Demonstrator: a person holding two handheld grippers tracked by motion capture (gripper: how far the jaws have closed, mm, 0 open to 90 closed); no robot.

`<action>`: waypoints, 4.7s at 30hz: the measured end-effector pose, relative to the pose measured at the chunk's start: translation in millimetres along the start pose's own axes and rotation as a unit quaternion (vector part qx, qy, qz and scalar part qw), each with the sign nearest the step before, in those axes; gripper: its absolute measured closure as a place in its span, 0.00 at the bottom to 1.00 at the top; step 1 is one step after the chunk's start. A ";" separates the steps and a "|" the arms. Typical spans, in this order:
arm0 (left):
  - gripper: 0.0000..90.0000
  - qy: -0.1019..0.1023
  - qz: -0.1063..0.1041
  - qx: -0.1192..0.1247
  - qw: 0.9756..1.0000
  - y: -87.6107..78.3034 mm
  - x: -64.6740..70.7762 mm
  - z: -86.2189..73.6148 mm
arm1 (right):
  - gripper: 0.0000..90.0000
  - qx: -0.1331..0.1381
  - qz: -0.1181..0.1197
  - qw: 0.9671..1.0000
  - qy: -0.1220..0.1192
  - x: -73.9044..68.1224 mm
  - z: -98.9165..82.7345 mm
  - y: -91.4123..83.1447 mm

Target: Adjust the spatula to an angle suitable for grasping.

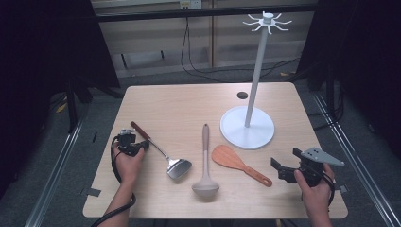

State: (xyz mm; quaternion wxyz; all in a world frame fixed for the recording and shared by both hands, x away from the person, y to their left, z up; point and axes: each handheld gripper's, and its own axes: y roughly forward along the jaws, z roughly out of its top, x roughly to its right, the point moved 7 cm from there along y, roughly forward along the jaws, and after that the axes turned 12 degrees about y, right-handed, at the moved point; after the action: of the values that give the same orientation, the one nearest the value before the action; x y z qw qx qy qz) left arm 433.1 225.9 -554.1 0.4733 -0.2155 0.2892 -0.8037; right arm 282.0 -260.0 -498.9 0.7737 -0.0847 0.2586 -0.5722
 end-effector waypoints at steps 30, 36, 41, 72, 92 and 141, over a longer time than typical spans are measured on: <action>0.97 0.004 -0.031 -0.067 0.997 35.4 28.7 35.6 | 0.07 0.002 0.012 1.000 0.016 0.5 6.2 7.2; 0.90 -0.006 -0.006 -0.092 0.996 31.2 26.7 37.5 | 0.06 0.006 0.014 1.000 0.024 5.1 6.8 4.4; 0.84 -0.036 0.016 -0.093 0.995 23.5 30.1 49.8 | 0.06 0.010 0.019 0.999 0.032 6.7 7.0 4.0; 0.95 -0.100 0.033 -0.183 0.977 49.6 55.2 57.5 | 0.06 0.023 0.052 0.997 0.054 -0.6 14.4 4.9; 0.95 -0.047 -0.024 -0.025 0.998 -9.8 55.7 100.9 | 0.07 0.038 0.065 0.994 0.083 0.6 16.6 3.3; 0.95 0.062 -0.120 0.257 0.957 -116.9 136.8 151.2 | 0.12 0.044 0.144 0.988 -0.035 -82.7 42.4 25.7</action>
State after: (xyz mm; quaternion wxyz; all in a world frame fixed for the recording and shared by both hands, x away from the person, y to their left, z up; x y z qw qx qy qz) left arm 389.8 110.3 -354.1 0.3939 -0.0694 0.0743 -0.9135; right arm 307.3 -181.6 -448.7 0.8597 -0.0323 0.2150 -0.4622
